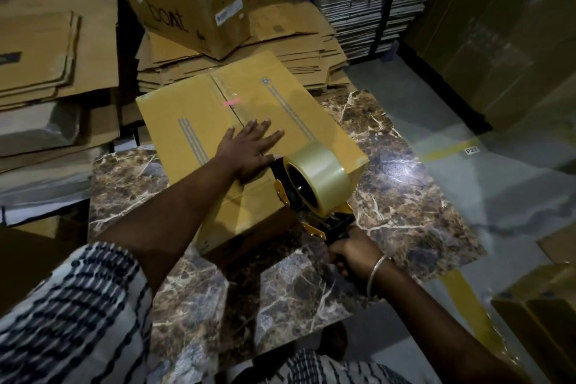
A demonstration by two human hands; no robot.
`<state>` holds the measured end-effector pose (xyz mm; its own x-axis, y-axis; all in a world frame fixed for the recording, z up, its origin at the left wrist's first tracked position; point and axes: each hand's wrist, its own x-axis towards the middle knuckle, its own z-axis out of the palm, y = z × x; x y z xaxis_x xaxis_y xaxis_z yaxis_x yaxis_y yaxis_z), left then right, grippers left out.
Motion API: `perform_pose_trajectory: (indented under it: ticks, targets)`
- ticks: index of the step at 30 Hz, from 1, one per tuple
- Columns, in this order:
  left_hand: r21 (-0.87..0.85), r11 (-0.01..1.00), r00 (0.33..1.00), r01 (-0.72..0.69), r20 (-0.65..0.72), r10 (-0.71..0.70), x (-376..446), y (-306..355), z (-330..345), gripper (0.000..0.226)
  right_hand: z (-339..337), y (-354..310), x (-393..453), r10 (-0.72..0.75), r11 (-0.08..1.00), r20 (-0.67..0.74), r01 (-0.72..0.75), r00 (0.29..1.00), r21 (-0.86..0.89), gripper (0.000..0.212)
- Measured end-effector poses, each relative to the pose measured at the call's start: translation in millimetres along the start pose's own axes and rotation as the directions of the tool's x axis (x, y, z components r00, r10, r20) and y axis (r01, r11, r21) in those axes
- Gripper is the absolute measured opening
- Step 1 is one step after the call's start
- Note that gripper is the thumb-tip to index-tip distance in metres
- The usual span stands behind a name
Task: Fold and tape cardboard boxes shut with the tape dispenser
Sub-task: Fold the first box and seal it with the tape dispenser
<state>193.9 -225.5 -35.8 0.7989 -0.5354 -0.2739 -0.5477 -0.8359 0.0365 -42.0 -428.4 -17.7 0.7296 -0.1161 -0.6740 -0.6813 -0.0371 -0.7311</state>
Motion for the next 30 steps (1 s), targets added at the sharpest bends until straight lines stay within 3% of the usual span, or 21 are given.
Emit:
perform_pose_trajectory:
  ticks: [3,5,11,18,30]
  targets:
    - [0.024,0.991,0.988,-0.13,-0.078,0.132,-13,11,7,0.068,0,0,1,0.023,1.0,-0.003,-0.023,1.0,0.013,0.018]
    - [0.031,0.976,0.975,-0.217,-0.05,0.218,-23,17,15,0.059,0,-1,0,0.035,0.999,0.008,-0.035,0.999,0.018,0.021]
    - [0.017,0.99,0.989,-0.142,0.034,0.142,-14,13,12,0.053,1,-11,4,0.003,0.999,0.017,-0.004,1.0,0.047,0.013]
    - [0.019,0.998,0.998,-0.061,0.029,0.061,13,6,2,0.055,-9,-40,29,-0.092,0.995,0.004,0.092,0.996,-0.029,0.026]
    - [-0.052,0.992,0.993,-0.117,-0.041,0.115,17,-2,11,0.05,-14,-1,30,-0.206,0.962,-0.004,0.203,0.979,0.18,0.021]
